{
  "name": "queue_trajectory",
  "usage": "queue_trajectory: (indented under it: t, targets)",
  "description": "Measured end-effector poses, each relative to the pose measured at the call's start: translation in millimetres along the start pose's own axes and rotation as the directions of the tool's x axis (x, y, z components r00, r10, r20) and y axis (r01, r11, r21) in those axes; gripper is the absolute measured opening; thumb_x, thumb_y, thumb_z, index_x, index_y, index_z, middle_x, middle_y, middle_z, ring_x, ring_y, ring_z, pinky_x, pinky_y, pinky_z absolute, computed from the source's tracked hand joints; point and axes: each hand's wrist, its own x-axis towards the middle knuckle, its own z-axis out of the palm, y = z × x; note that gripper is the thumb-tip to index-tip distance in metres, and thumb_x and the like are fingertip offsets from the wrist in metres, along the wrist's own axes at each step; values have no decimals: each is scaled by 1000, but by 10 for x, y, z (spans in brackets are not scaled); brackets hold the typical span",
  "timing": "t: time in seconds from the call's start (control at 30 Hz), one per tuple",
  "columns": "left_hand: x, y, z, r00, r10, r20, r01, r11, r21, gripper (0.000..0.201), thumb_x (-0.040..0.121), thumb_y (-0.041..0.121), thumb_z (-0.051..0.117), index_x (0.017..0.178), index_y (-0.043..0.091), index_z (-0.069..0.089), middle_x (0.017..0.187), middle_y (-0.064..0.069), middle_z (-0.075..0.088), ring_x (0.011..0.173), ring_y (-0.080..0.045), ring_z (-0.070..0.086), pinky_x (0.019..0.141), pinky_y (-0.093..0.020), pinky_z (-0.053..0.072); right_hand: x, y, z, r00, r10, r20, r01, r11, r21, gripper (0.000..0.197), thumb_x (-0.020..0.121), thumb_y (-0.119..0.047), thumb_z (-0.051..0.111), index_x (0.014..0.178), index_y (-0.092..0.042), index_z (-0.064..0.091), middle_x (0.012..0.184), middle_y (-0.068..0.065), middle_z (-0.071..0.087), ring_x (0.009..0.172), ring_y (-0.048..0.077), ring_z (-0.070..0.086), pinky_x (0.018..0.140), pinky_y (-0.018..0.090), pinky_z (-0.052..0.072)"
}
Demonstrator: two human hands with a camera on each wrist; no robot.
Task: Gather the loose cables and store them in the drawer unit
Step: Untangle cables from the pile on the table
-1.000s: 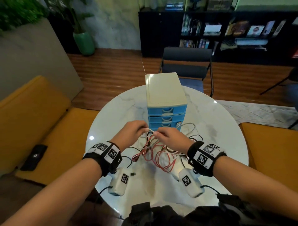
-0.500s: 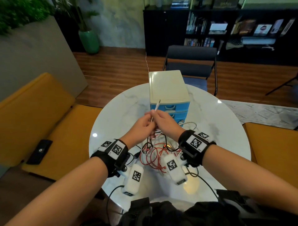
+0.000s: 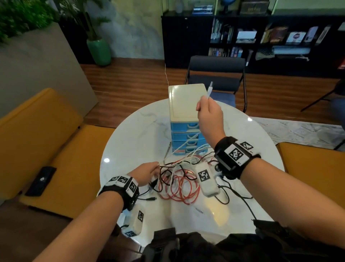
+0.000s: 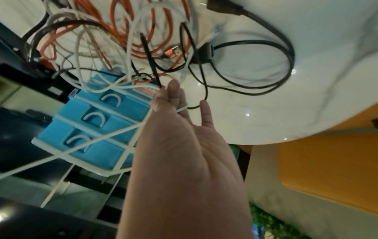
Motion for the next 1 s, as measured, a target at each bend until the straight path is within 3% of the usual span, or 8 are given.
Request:
queue_trajectory:
  t: [0.1,0.17,0.27,0.37,0.53,0.67,0.9,1.0]
  targets:
    - [15,30,-52,995,22,-93,-27,999,-47,23,101,11,37,95,11,59,98,-7,68,94,-20,58,78,-22,36,-82,44,-78,982,-128,136,159,955,-251,36,104,-28,34,78,-13,53,62,-5,47,58,9,46,54,26,35]
    - [60,161,-139,984,47,-172,-64,994,-92,23,100,12,40,97,10,62,92,-3,72,88,-13,60,79,-20,38,-173,105,-46,941,-92,324,230,879,-418,37,104,-33,33,89,-13,59,68,0,56,66,20,57,59,35,44]
    - [81,474,-333,965,106,-239,-155,969,-195,21,98,16,47,84,18,63,73,2,71,71,-3,64,75,-20,45,-289,185,40,799,47,599,287,846,-450,34,104,-38,34,104,-16,60,86,4,65,80,25,61,70,41,49]
    - [48,744,-518,933,211,-291,-261,954,-145,35,95,10,47,67,26,58,63,5,65,59,-3,59,64,-15,44,-374,233,119,683,114,722,344,821,-456,25,104,-40,34,99,-21,50,87,1,61,81,23,57,70,39,45]
    - [43,699,-539,948,226,-223,-261,954,-144,31,99,17,43,72,26,54,62,7,56,56,-4,48,59,-16,38,-333,270,116,732,150,664,372,729,-575,36,98,-51,41,80,-20,42,70,0,52,66,23,51,59,36,39]
    - [40,474,-347,970,187,-158,-212,964,-159,24,101,16,40,85,8,56,68,5,54,65,-8,49,66,-14,37,-240,164,50,816,111,567,202,864,-461,42,95,-40,56,62,-20,40,57,-3,44,53,13,42,53,31,31]
    - [98,139,-173,988,90,-126,-98,993,-59,27,101,15,36,83,26,53,94,-1,64,93,-20,58,91,-34,40,-98,30,-76,983,0,183,22,993,-118,39,95,-28,57,63,-16,39,58,1,39,55,13,38,56,30,34]
    - [96,169,-166,995,-21,-97,35,990,136,31,103,21,30,93,31,58,102,7,64,107,-12,52,111,-48,11,-55,-61,-118,999,-30,-42,31,999,34,43,96,-20,56,61,-18,31,56,-4,32,50,5,31,53,21,31]
